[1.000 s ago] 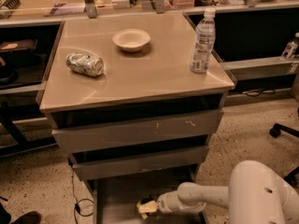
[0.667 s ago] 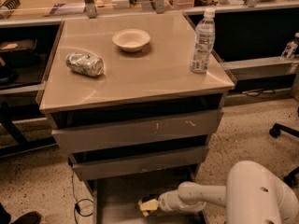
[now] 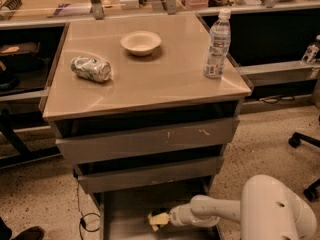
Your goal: Place sponge into bottom drawer
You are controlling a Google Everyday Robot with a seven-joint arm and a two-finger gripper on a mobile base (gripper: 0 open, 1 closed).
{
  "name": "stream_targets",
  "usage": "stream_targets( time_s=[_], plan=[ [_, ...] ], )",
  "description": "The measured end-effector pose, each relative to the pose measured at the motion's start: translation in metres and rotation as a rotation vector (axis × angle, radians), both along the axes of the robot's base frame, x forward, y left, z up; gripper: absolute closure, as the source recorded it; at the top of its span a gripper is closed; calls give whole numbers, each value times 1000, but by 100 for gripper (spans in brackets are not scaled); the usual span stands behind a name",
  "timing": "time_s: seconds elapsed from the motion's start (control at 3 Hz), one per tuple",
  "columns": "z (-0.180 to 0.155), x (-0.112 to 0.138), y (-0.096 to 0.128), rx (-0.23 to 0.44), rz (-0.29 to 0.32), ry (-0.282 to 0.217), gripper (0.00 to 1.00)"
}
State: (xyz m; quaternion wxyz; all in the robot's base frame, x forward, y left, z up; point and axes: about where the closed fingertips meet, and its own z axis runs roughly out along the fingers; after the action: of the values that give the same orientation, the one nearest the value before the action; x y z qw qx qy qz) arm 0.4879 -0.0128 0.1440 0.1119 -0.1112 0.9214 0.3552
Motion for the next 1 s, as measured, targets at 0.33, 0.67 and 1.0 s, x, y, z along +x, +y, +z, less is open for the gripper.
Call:
stream_targets(
  time_s=[0.33, 0.67, 1.0],
  plan=[
    [0, 0, 0, 0, 0, 0, 58],
    [0, 0, 0, 0, 0, 0, 34],
    [0, 0, 0, 0, 0, 0, 12]
  ],
)
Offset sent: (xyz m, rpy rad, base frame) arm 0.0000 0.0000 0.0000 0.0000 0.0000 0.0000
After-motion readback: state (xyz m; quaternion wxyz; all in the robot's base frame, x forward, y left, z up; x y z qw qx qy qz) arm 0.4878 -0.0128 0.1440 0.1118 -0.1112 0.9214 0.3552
